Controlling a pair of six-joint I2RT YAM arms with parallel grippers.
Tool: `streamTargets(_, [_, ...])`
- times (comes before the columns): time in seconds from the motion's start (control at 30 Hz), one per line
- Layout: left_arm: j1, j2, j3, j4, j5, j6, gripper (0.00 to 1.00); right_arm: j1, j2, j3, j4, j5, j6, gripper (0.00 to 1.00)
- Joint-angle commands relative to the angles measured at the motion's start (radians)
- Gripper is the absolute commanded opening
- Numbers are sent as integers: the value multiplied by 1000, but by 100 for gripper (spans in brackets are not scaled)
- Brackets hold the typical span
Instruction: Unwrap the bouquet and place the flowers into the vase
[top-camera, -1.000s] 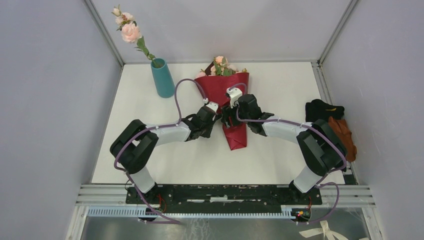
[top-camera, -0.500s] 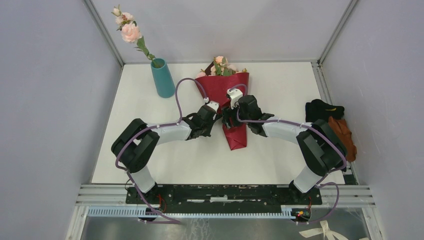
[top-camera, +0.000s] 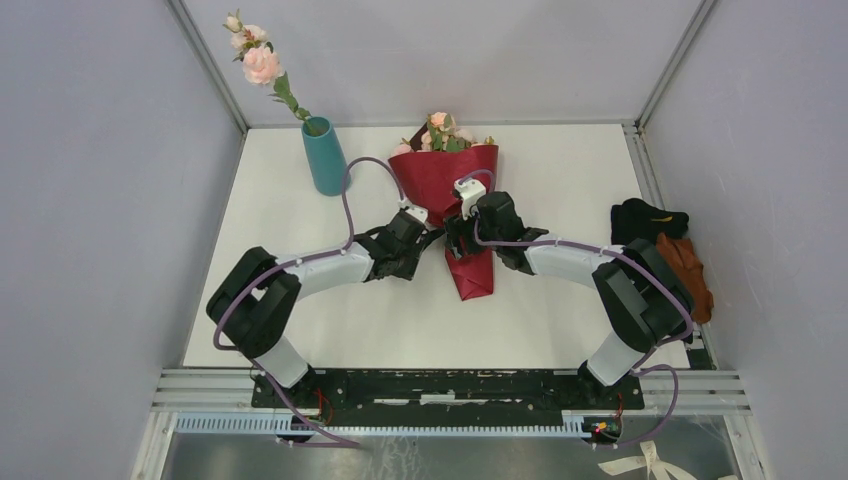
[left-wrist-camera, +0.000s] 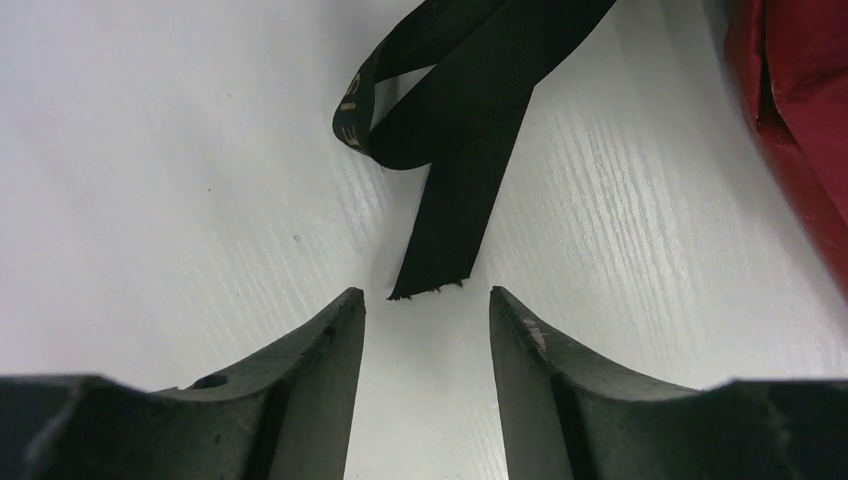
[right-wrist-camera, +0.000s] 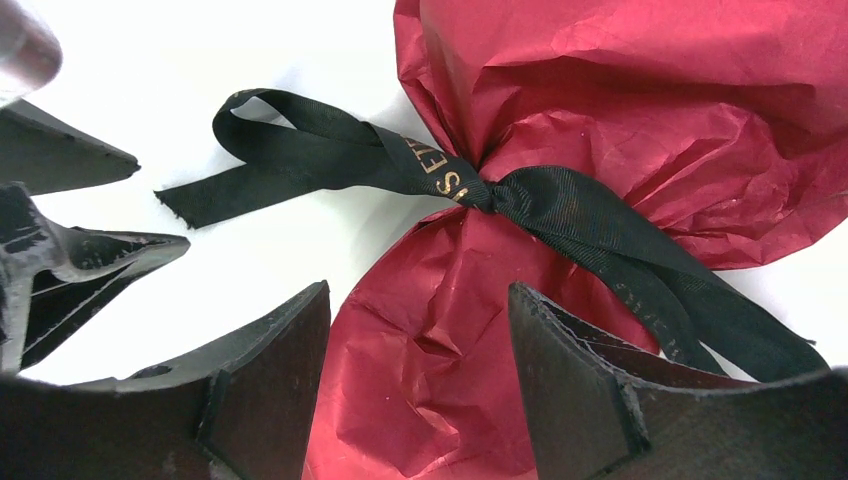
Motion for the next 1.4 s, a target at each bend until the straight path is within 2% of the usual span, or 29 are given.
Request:
streamTargets(0.0, [3, -52, -15, -43, -31, -54, 56, -3, -27, 0, 36, -3, 1, 71])
streamTargets(0.4, [19, 19, -40, 76, 62, -57, 50, -4, -42, 2, 25, 12, -9, 71])
streamTargets(0.73, [25, 58, -26, 115, 66, -75, 46, -4, -25, 9, 24, 11, -13, 71])
streamTargets(0.9, [27, 69, -28, 99, 66, -69, 35, -3, -20, 15, 20, 14, -13, 71])
streamTargets(1.07, [27, 51, -25, 47, 47, -60, 29, -3, -17, 16, 24, 13, -11, 71])
streamTargets(1.13, [27, 43, -31, 42, 54, -57, 21, -3, -13, 14, 25, 11, -9, 71])
streamTargets(1.23, [29, 52, -36, 49, 72, -49, 4, -4, -13, 12, 27, 7, -5, 71])
streamTargets(1.37, [30, 69, -38, 64, 98, -51, 2, -3, -15, 8, 29, 7, -6, 71])
